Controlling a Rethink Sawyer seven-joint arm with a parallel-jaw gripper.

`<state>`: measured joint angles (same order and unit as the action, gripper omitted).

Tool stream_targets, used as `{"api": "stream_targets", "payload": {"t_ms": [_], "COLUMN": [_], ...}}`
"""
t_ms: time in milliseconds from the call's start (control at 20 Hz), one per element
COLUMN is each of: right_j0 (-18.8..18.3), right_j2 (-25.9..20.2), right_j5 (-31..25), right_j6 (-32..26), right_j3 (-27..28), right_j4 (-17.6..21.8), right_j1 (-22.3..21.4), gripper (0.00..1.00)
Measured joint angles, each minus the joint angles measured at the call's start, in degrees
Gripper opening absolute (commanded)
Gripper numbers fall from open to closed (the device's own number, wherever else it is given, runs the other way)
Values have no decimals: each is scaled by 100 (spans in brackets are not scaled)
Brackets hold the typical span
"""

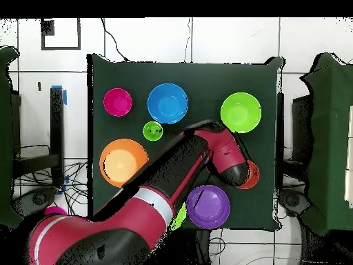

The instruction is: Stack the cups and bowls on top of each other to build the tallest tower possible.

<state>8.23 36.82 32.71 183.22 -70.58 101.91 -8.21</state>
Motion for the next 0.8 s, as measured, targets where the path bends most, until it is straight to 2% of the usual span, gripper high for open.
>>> {"api": "stream_targets", "payload": {"t_ms": [800], "right_j0": [-51], "right_j2": [162], "right_j5": [1], "right_j6": [13], "right_j3": [588], "right_j4": [-4], "right_j1": [441], "gripper": [100]}}
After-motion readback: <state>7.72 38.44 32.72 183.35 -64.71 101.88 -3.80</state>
